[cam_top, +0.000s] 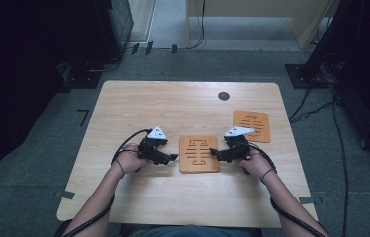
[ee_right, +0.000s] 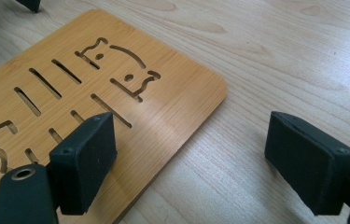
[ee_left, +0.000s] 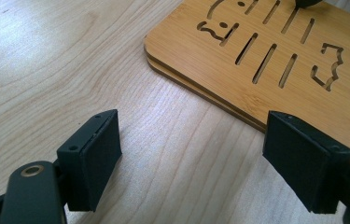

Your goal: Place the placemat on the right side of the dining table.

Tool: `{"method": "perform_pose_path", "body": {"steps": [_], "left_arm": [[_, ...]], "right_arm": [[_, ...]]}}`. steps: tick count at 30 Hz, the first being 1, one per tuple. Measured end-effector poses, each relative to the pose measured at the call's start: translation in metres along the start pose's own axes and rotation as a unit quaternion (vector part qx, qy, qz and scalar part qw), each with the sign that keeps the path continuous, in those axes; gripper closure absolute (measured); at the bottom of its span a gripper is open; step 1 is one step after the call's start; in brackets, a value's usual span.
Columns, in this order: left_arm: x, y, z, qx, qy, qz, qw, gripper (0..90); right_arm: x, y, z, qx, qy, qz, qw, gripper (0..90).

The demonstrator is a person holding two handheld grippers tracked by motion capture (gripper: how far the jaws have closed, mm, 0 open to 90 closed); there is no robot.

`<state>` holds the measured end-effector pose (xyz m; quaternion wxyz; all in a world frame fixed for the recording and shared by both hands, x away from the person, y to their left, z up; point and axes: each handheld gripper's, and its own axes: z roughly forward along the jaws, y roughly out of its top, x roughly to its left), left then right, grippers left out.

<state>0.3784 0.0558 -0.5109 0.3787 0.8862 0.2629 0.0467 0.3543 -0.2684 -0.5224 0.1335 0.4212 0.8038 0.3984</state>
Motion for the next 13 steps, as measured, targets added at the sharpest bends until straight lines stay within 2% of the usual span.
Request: {"method": "perform_pose_path", "body": {"steps": [13], "left_arm": [[-0.0001, -0.0004, 0.0006, -0.004, 0.0, 0.0, 1.0, 17.9]], "right_arm": [[0.0014, 0.0008, 0.0012, 0.002, -0.007, 0.006, 1.0, 14.1]]}}
